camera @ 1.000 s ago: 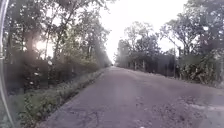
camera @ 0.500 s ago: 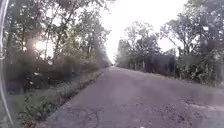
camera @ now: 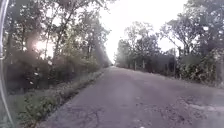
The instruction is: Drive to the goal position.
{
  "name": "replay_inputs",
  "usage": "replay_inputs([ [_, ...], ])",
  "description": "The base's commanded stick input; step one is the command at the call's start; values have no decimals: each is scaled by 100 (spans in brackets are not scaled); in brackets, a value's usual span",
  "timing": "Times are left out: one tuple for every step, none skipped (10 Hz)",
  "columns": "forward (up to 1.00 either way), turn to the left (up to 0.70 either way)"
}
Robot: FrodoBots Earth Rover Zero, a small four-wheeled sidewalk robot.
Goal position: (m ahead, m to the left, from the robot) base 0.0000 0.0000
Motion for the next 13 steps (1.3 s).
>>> replay_inputs([
  [10,1],
  [10,1],
  [10,1],
  [10,1],
  [10,1],
  [10,1],
  [10,1],
  [10,1],
  [10,1],
  [10,1],
  [10,1],
  [10,1],
  [10,1],
])
